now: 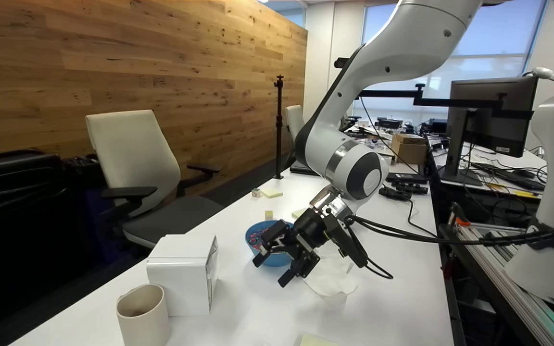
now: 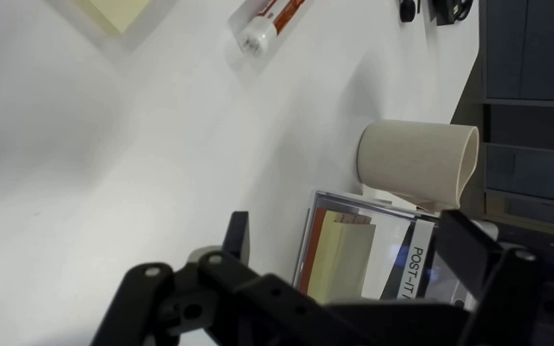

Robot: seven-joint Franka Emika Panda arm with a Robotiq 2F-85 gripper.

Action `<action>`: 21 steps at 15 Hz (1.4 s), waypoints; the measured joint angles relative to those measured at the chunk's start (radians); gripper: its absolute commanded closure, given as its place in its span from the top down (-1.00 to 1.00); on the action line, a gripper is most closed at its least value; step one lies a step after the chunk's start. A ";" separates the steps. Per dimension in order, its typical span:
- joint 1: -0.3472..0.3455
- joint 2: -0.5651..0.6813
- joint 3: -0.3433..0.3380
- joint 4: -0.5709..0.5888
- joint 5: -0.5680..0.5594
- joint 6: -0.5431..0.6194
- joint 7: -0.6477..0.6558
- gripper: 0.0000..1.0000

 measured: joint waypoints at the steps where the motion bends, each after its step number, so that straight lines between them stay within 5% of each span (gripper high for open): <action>1: 0.000 0.000 -0.001 0.000 0.000 0.000 0.000 1.00; 21: -0.007 0.038 -0.026 0.149 -0.021 0.115 0.005 1.00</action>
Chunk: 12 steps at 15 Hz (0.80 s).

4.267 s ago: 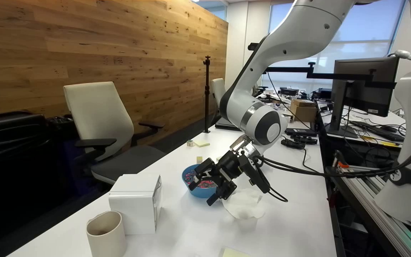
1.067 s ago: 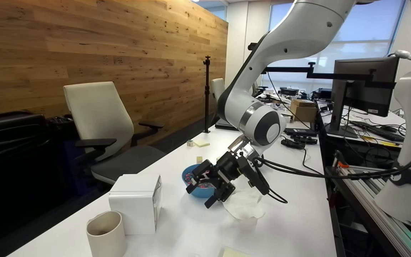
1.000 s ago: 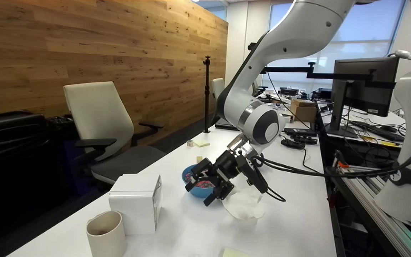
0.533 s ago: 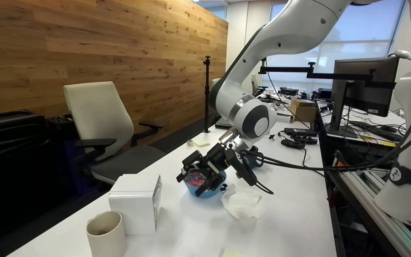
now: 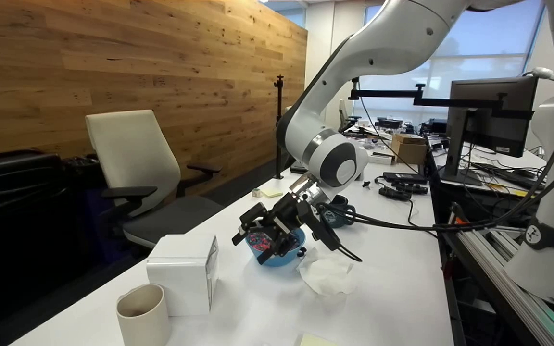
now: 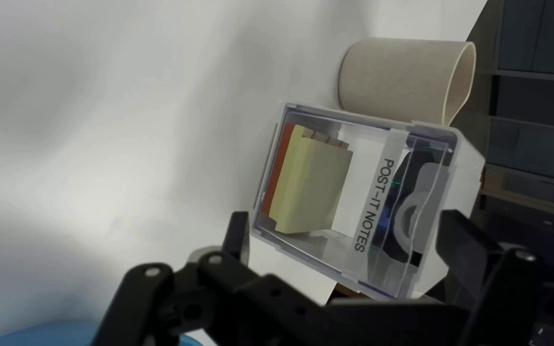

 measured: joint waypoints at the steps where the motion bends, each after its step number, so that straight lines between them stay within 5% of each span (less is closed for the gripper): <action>1: 0.000 0.000 0.000 0.003 0.000 0.000 0.000 1.00; 12: 0.003 0.002 0.006 0.023 -0.003 0.000 0.004 1.00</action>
